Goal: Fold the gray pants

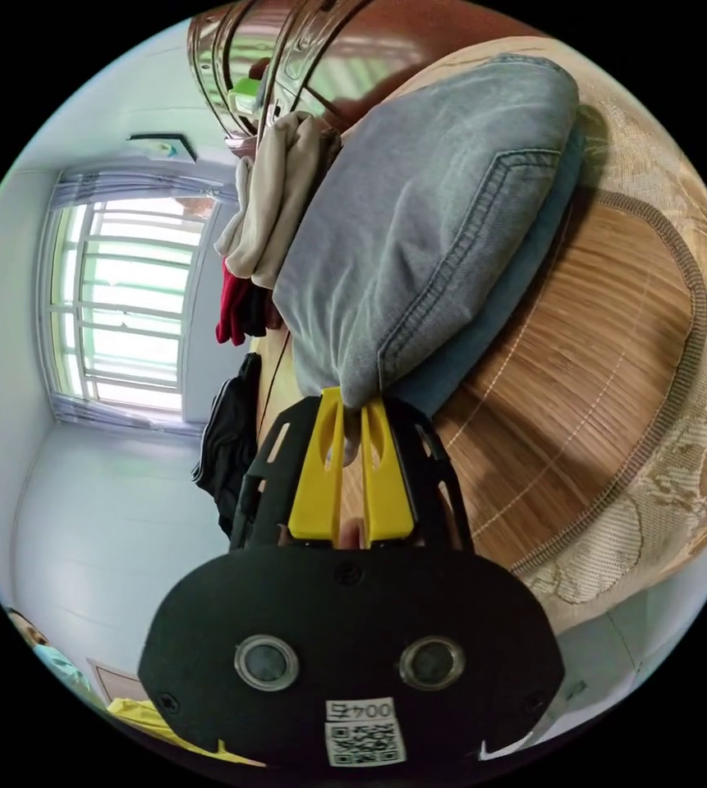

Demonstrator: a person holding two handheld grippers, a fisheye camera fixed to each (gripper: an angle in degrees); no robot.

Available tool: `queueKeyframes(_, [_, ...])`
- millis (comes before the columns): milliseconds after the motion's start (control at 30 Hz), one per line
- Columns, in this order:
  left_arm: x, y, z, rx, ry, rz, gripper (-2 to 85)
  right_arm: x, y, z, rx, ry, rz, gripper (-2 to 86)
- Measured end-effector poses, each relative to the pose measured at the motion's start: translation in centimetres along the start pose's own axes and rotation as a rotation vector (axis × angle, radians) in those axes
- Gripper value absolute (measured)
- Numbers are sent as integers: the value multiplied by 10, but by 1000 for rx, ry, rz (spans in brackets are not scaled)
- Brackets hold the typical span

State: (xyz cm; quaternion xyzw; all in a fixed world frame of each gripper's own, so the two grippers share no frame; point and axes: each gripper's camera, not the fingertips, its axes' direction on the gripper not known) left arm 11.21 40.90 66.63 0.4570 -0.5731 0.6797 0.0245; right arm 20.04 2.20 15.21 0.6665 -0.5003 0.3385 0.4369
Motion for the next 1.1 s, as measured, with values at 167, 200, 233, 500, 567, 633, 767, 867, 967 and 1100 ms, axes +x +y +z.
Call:
queueKeyframes(167, [-1, -2, -9, 0, -1, -2, 8, 21, 3, 48, -66, 18, -25, 66])
queueKeyframes(200, [-1, -2, -10, 0, 0, -2, 8, 23, 5, 51, -69, 6, -22, 72])
queueKeyframes(233, [-1, -2, -11, 1, 1, 0, 9, 22, 11, 54, -79, 22, -40, 77])
queueKeyframes(500, [5, -1, -19, 4, -5, 9, 9, -39, 148, 130, -294, 419, -422, 10])
queueKeyframes(567, [8, -1, -20, 4, -6, 9, 10, -47, 187, 171, -394, 502, -494, 0])
queueKeyframes(633, [10, 0, -21, 4, -4, 8, 10, -59, 208, 188, -351, 633, -572, -4])
queueKeyframes(767, [16, 2, -21, 4, 5, 7, 13, -69, 228, 228, -362, 823, -618, -6])
queueKeyframes(867, [20, 4, -21, -2, 49, 6, 21, -72, 232, 245, -382, 849, -597, -4])
queueKeyframes(967, [26, 10, -32, 61, 185, 20, 43, -86, 245, 257, -458, 540, -575, 5])
queueKeyframes(1100, [52, 12, -91, 245, -1, 139, 72, -89, 272, 297, -461, 450, -609, 54])
